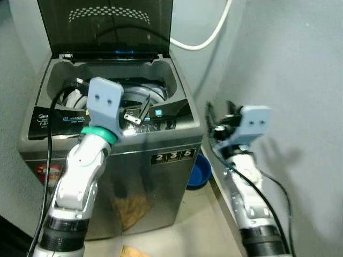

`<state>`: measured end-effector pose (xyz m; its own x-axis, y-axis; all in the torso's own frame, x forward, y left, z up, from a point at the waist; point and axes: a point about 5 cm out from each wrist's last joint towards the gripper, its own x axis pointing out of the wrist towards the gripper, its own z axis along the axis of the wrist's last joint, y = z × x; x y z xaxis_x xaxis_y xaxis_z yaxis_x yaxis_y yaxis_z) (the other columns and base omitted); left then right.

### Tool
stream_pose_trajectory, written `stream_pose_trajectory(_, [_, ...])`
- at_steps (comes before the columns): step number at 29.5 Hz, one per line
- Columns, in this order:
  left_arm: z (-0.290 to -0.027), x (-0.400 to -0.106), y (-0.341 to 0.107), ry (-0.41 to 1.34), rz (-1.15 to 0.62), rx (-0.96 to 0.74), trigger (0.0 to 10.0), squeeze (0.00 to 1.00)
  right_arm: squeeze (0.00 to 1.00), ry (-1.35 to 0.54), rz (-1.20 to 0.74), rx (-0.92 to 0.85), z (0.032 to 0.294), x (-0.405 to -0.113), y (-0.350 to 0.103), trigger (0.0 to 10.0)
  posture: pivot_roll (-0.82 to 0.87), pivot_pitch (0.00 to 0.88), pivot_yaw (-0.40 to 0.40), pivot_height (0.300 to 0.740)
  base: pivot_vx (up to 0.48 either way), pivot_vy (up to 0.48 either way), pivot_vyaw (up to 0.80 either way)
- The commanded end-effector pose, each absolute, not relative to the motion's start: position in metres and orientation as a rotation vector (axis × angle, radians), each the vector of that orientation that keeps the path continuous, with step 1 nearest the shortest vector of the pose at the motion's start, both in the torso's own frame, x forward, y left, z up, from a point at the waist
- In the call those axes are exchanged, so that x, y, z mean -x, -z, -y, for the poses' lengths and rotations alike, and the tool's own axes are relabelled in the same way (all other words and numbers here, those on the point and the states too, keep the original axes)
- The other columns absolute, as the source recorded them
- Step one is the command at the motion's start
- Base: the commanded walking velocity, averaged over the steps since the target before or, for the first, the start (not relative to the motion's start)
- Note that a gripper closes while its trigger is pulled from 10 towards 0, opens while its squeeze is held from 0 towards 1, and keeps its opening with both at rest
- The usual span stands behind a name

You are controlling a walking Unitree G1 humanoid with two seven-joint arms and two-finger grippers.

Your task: Clothes washing

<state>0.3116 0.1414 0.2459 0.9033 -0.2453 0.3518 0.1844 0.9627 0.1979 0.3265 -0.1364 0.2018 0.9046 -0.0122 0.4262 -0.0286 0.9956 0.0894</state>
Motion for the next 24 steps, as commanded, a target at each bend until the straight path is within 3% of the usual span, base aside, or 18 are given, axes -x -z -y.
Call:
stream_pose_trajectory(1, [-0.136, -0.309, -0.245, 0.224, 0.396, -0.166, 10.0, 0.00, 0.00, 0.044, 0.439, -0.084, 0.145, -0.324, -0.204, 10.0, 0.13, 0.000, -0.018, 0.740, 0.000, 0.000, 0.00])
stream_pose_trajectory(9, [-0.133, -0.308, -0.241, 0.204, 0.391, -0.131, 10.0, 0.00, 0.00, 0.069, 0.444, -0.043, 0.150, -0.323, -0.207, 10.0, 0.12, 0.000, 0.006, 0.740, 0.000, 0.000, 0.00])
stream_pose_trajectory(24, [-0.142, -0.320, -0.223, 0.115, 0.328, -0.060, 10.0, 0.00, 0.00, 0.080, 0.364, -0.035, 0.147, -0.326, -0.190, 10.0, 0.12, 0.000, -0.038, 0.740, 0.000, 0.000, 0.00])
